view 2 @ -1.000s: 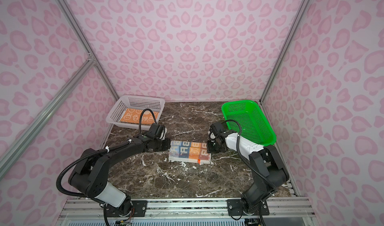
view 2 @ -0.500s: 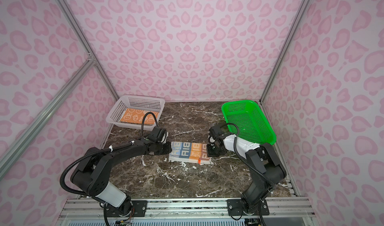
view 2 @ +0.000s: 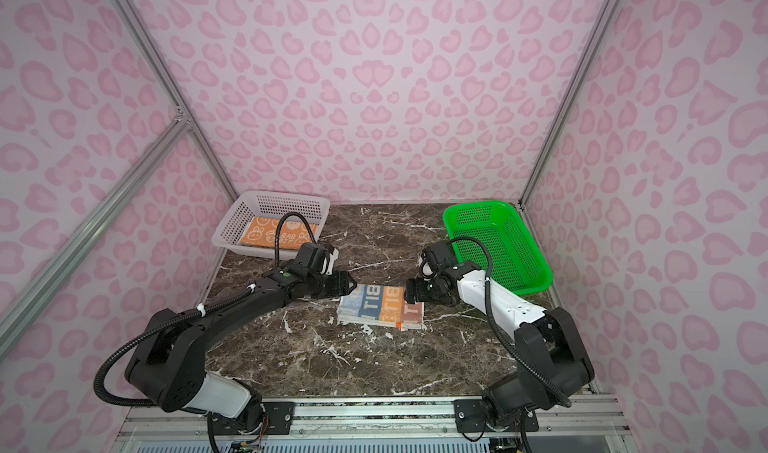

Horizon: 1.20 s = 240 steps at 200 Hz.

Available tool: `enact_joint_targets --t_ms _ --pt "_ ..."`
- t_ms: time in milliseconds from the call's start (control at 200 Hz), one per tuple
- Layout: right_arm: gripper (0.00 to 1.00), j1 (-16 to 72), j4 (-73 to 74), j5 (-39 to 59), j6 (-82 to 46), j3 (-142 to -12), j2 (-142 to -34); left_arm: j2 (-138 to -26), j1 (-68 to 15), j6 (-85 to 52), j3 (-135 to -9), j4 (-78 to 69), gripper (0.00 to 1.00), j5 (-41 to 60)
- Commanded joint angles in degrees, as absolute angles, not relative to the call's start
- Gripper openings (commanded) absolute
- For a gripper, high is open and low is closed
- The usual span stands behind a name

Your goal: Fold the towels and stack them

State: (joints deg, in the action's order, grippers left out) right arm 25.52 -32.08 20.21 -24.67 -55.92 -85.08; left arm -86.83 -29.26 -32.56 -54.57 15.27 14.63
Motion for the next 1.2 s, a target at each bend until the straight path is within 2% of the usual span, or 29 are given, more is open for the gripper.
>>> enact_joint_targets --t_ms 0,175,540,780,940,1195 --pt "0.92 25.88 -26.52 27.25 -29.35 -54.34 -85.07 -88.66 -29.48 -37.11 -55.42 12.0 0.72 22.53" --pt "0.97 26.92 -20.18 32.56 -33.46 -49.94 -85.73 -90.28 -31.18 -39.7 -51.99 9.3 0.72 23.58" --pt "0.99 27.11 -21.41 30.46 -30.04 -45.3 -89.71 -90.39 -31.82 -38.16 -43.32 10.46 0.72 21.82" --pt "0.99 26.99 -27.51 26.99 -28.2 -50.22 -85.55 -88.83 -31.82 -31.38 -53.46 20.18 0.75 17.49" --pt "0.99 26.63 -31.19 23.84 -25.74 -52.38 -86.81 -96.25 -31.6 -26.16 -64.68 32.97 0.82 10.28" --pt "0.99 26.59 -28.6 23.03 -25.34 -50.98 -90.03 -100.02 -30.86 -26.61 -65.54 33.0 0.86 7.66"
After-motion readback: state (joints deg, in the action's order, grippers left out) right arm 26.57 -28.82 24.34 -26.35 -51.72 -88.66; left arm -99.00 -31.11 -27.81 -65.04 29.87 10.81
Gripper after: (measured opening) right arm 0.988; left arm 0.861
